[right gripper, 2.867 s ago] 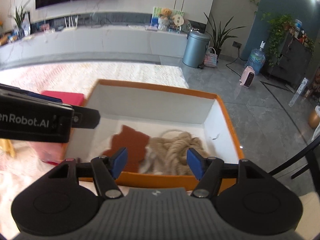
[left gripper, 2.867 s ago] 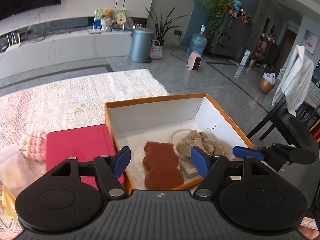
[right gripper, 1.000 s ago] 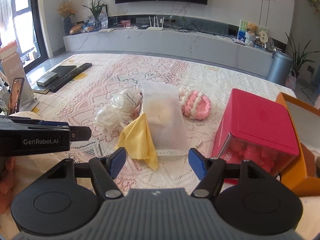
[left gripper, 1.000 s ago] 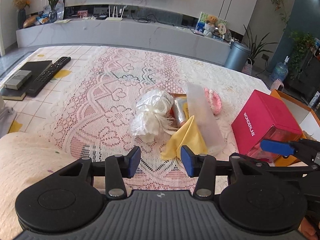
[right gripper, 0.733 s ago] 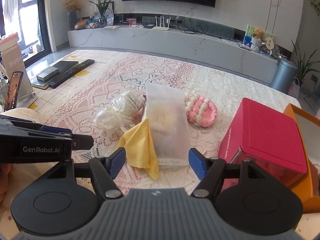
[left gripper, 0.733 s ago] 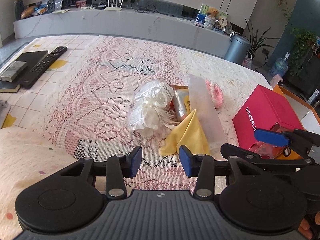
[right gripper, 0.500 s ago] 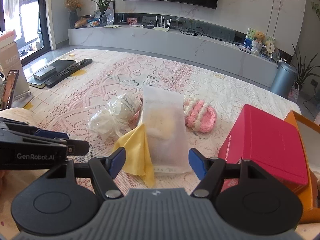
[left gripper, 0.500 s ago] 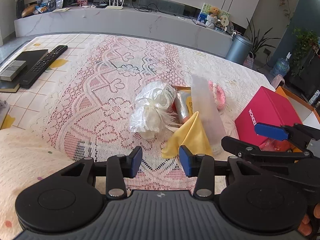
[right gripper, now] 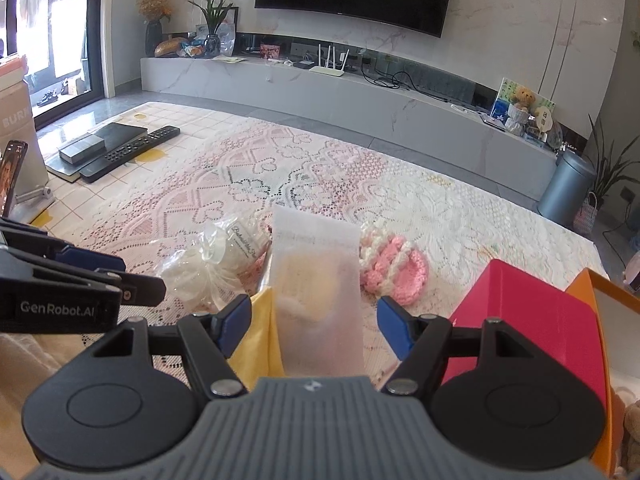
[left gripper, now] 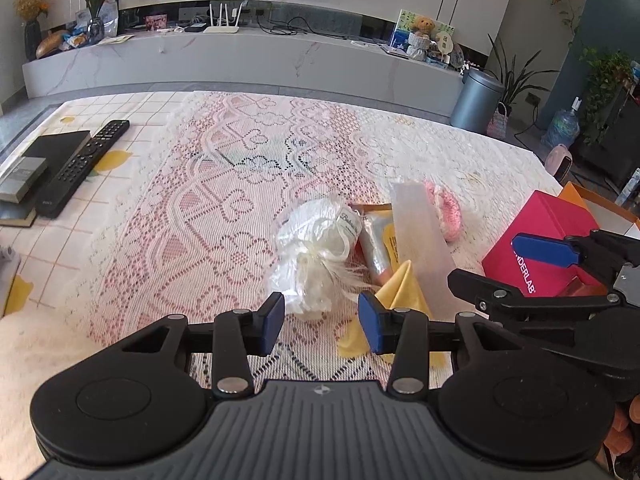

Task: Organize soft objects
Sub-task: 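Grasp the ribbon-tied plastic bag with the left tool while the right tool grasps the yellow cloth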

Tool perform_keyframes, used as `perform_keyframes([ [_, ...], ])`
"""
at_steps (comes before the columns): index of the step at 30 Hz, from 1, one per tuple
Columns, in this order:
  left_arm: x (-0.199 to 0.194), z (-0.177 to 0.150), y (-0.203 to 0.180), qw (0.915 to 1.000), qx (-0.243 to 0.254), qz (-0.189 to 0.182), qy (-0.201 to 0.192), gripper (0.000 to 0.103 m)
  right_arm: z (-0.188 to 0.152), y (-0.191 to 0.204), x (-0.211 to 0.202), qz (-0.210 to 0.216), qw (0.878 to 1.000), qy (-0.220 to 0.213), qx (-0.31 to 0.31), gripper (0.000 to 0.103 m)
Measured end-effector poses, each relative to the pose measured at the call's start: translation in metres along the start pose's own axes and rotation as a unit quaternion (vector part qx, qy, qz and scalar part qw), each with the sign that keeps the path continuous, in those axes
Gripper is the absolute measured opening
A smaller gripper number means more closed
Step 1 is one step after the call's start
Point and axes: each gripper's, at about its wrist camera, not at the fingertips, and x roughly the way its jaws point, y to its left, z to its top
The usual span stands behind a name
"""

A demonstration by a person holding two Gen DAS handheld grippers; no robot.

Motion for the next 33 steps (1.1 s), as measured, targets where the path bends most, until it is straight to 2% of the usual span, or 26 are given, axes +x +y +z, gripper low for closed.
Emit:
perform_keyframes([
  [8, 0.013, 0.004, 0.012, 0.9994, -0.025, -0.023, 0.007, 0.050, 0.006, -0.001, 0.019, 0.000, 1.000, 0.007, -0.009, 0.067],
  [13, 0.020, 0.004, 0.019, 0.9979, -0.051, -0.039, 0.012, 0.050, 0.007, 0.001, 0.036, 0.008, 1.000, 0.019, -0.013, 0.063],
  [17, 0.027, 0.009, 0.021, 0.9973, -0.062, -0.036, 0.014, 0.057, 0.006, 0.001, 0.042, 0.023, 0.999, 0.024, -0.006, 0.063],
  [24, 0.052, 0.024, 0.012, 0.9992, -0.018, -0.015, 0.032, 0.067, 0.006, -0.001, 0.053, 0.025, 0.999, 0.033, 0.005, 0.063],
  [28, 0.072, 0.026, 0.012, 0.9984, -0.005, 0.000, 0.056, 0.069, 0.005, 0.001, 0.048, 0.037, 0.999, 0.038, 0.008, 0.063],
  [33, 0.085, 0.027, 0.011, 0.9977, 0.009, 0.015, 0.065, 0.069, -0.005, 0.011, 0.045, 0.048, 0.998, 0.048, 0.010, 0.062],
])
